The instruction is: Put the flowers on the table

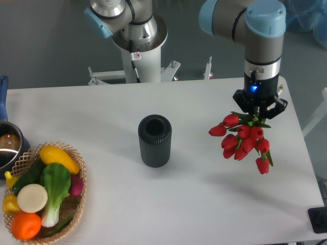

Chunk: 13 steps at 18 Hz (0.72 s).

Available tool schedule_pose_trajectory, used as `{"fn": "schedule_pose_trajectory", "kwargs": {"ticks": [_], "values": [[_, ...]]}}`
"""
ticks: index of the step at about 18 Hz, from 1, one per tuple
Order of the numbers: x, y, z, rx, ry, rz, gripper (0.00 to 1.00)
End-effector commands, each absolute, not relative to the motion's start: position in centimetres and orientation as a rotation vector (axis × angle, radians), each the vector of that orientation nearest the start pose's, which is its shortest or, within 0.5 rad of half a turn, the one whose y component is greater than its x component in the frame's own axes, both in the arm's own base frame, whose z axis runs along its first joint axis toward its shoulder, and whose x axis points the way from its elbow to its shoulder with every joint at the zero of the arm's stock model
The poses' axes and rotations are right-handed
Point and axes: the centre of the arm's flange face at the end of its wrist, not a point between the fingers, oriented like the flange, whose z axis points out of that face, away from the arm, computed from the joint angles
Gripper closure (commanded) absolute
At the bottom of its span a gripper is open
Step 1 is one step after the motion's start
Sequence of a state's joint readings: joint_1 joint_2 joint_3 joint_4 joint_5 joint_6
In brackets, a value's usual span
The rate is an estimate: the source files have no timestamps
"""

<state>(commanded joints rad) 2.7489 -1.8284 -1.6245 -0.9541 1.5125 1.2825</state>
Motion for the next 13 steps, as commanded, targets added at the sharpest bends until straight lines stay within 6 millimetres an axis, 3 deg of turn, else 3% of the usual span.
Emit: {"fn": "schedule_pose_trajectory", "kwargs": {"ticks": [6, 8, 13], "values": [[-51.3, 37.6, 36.7, -2.956, 0.080, 0.343, 0.88], [-50.9, 39.3, 35.3, -2.964, 0.039, 0.307, 0.88], [-51.6, 39.7, 32.1, -3.017, 0.042, 0.261, 0.89]]}}
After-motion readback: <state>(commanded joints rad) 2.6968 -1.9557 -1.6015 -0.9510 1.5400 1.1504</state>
